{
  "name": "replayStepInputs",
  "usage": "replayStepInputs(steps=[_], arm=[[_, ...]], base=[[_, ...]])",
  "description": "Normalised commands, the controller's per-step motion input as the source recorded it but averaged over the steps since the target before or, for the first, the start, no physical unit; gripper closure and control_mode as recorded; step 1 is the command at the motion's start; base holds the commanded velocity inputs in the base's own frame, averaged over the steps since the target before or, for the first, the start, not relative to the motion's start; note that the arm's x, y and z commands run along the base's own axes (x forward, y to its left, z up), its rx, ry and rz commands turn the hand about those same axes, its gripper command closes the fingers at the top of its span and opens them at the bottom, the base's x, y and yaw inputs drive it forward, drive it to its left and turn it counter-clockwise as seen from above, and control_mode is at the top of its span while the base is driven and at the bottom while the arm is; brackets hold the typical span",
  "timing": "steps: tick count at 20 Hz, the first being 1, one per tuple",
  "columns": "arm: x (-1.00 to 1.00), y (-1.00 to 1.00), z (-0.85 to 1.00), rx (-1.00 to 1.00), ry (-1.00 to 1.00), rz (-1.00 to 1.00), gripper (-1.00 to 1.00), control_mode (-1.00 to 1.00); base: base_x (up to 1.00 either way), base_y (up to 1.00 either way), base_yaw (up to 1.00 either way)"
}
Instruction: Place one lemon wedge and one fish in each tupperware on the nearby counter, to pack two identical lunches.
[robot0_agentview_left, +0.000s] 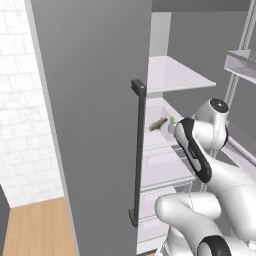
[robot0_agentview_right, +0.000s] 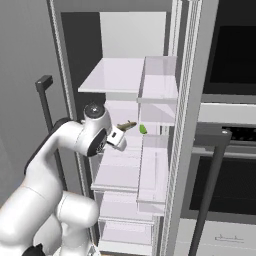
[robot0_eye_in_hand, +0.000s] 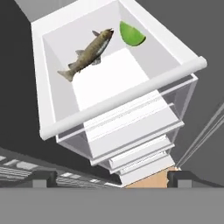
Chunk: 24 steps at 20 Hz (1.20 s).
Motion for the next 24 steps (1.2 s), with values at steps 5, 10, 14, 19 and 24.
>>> replayStepInputs(steps=[5, 10, 14, 19, 24], arm=[[0.22, 0.0, -0.14, 0.18, -0.12, -0.06, -1.0, -1.0], [0.48, 0.04, 0.0, 0.18, -0.04, -0.06, -1.0, -1.0], [0.72, 0.17, 0.0, 0.09, 0.0, -0.06, -1.0, -1.0], [0.7, 0.08, 0.0, 0.01, 0.08, -0.01, -1.0, -1.0], [0.6, 0.0, -0.07, 0.0, 0.08, 0.0, -1.0, -1.0]], base=[[0.0, 0.0, 0.0], [0.0, 0.0, 0.0], [0.0, 0.0, 0.0], [0.0, 0.0, 0.0], [0.0, 0.0, 0.0]])
